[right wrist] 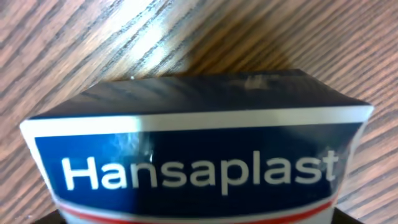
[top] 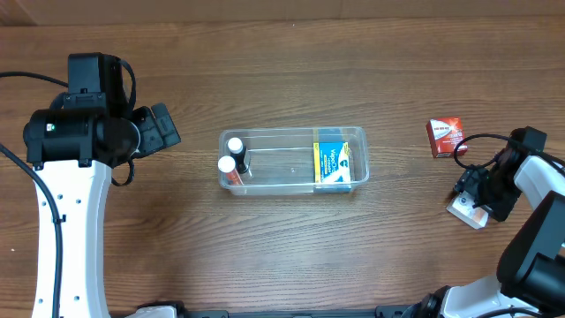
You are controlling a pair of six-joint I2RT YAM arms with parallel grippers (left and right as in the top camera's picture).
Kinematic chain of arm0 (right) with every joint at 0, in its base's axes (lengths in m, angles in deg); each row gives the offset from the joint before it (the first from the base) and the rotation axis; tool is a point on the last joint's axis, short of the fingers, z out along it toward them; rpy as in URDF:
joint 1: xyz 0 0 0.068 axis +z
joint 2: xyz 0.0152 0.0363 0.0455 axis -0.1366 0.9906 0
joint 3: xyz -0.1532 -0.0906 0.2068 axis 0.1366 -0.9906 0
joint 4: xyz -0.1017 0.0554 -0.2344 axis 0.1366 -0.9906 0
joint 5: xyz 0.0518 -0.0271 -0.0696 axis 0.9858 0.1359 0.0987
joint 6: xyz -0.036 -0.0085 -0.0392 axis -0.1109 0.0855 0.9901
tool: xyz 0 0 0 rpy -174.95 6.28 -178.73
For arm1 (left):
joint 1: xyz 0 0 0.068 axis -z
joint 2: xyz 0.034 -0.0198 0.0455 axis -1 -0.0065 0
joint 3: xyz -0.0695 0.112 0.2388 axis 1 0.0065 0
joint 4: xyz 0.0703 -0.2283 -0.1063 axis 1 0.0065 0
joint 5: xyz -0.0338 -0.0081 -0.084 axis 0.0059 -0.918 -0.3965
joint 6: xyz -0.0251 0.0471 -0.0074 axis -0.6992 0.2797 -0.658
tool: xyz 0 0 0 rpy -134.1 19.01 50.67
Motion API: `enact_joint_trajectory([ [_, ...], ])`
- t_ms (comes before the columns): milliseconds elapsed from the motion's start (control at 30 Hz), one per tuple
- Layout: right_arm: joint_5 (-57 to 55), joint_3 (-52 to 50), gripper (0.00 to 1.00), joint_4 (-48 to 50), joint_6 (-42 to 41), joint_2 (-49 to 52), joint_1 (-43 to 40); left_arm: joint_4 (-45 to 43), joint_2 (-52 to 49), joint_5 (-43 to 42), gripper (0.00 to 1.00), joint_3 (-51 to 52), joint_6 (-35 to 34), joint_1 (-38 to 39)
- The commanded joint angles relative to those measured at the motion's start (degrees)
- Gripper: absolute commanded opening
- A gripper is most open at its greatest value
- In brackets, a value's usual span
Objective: Pack container
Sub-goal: 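Move right gripper to the white Hansaplast box and grasp it, then place the Hansaplast box upright in the container beside VapoDrops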
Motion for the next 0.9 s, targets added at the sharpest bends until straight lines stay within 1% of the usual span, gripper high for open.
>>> enact_joint_trajectory([
  [0,2.01,-0.35,0.72,0.7,0.17,0.68,-0.17,0.04,-0.11,0.09,1.0,0.22,0.92,-0.15],
  [167,2.1,0.83,0.73,0.04,0.15,0.61,-0.07,0.15,-0.11,0.09,1.0,0.22,0.92,-0.15],
  [267,3.67,4.94,0.75,-3.78,-0.04,-0.57,0.68,0.15,-0.09,0.11,1.0,0.22,0.92,-0.15],
  [400,3.69,12.9,0.77,-11.52,-0.02,-6.03,5.29,0.13,-0.11,0.11,1.0,0.22,0.94,-0.15],
  [433,4.13,15.56,0.77,-14.45,0.02,-7.82,7.54,0.13,-0.09,0.11,1.0,0.22,0.92,-0.15],
  [533,4.11,26.36,0.75,-25.22,0.02,-12.98,19.21,0.13,-0.11,0.11,1.0,0.22,0.92,-0.15],
  [600,4.09,31.67,0.74,-28.15,-0.02,-14.64,27.45,0.13,-0.09,0.11,1.0,0.22,0.92,-0.15],
  [633,4.11,34.25,0.72,-28.57,-0.07,-14.95,32.37,0.13,-0.11,0.11,1.0,0.22,0.92,-0.15],
  [667,4.11,36.0,0.73,-28.48,-0.26,-14.95,36.35,0.15,-0.11,0.11,1.0,0.22,0.92,-0.15],
  [733,4.09,37.38,0.73,-24.63,-3.08,-14.93,46.23,0.17,-0.11,0.11,1.0,0.22,0.92,-0.15],
  [800,4.09,37.24,0.73,-21.18,-6.54,-14.01,52.48,0.15,-0.11,0.11,1.0,0.22,0.92,-0.15],
  [867,3.87,37.22,0.73,-18.51,-10.1,-12.15,56.96,0.15,-0.11,0.11,1.0,0.22,0.92,-0.15],
])
